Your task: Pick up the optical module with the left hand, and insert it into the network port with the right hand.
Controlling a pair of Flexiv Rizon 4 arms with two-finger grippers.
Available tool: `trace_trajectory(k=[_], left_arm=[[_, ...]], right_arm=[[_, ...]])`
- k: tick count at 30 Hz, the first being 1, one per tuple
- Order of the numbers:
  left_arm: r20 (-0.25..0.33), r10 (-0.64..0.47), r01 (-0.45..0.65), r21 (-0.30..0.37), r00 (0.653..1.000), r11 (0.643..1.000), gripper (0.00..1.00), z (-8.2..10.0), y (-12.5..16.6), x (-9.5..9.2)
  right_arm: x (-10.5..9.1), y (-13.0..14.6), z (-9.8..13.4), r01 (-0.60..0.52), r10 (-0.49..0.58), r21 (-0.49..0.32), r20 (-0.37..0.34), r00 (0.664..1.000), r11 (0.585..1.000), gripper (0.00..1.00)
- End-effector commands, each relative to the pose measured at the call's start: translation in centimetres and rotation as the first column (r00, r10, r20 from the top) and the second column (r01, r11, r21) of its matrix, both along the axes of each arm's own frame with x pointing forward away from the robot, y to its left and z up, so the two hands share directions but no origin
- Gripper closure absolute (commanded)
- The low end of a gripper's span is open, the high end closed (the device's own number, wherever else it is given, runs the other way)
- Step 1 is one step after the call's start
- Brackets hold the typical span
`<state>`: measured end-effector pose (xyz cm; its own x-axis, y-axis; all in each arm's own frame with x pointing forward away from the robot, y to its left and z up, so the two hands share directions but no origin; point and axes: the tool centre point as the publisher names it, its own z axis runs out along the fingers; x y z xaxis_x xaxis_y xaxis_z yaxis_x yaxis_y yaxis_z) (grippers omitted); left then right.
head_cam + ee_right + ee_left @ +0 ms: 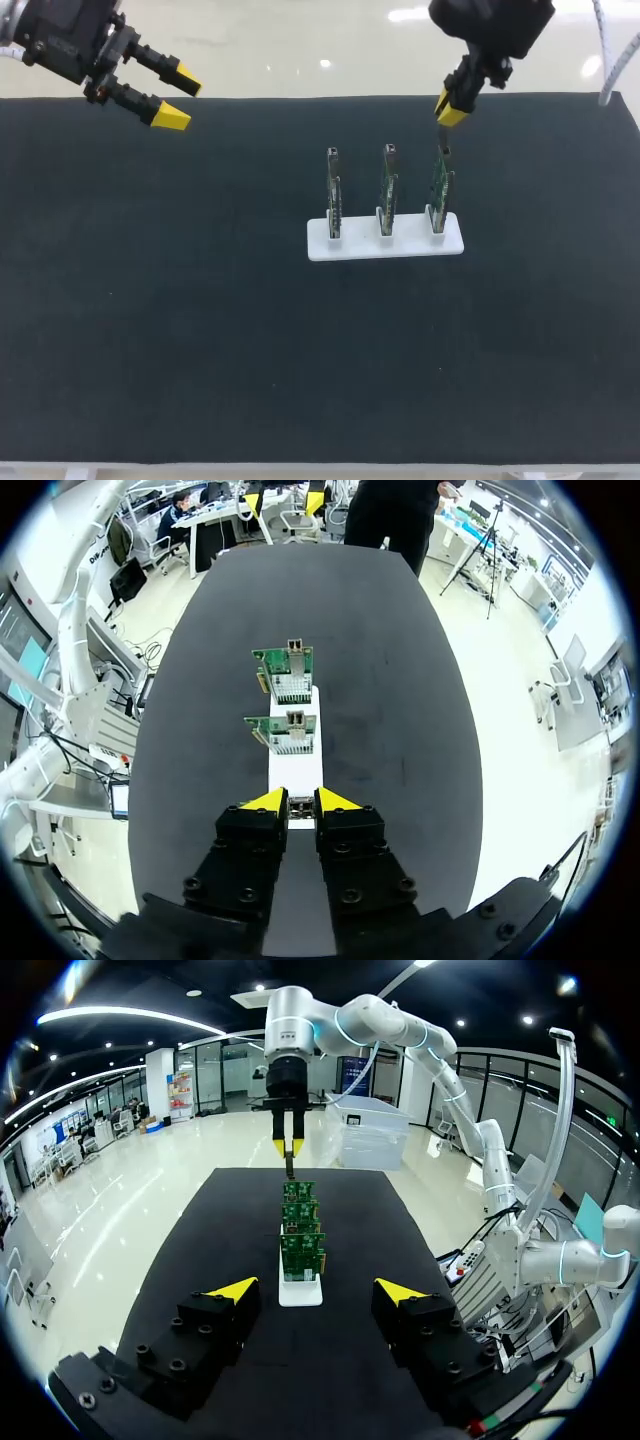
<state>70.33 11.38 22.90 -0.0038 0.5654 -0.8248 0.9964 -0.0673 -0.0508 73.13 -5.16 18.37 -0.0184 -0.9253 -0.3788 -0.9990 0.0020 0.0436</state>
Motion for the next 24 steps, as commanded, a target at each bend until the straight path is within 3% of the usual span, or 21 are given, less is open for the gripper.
trace_trajectory(k=[1, 24], left_arm=[[-0.001, 0.000, 0.000, 0.003, 1.000, 1.000, 0.00, 0.03, -0.04, 0.06], [-0.001, 0.000, 0.000, 0.003, 1.000, 1.000, 0.00, 0.03, -0.04, 0.06]], right_arm=[[-0.01, -0.12, -0.10, -0.002, 0.002, 0.005, 0.001, 1.000, 1.000, 1.00], [-0.76, -0.24, 0.45, -0.004, 0.004, 0.036, 0.010, 1.000, 0.999, 1.00]])
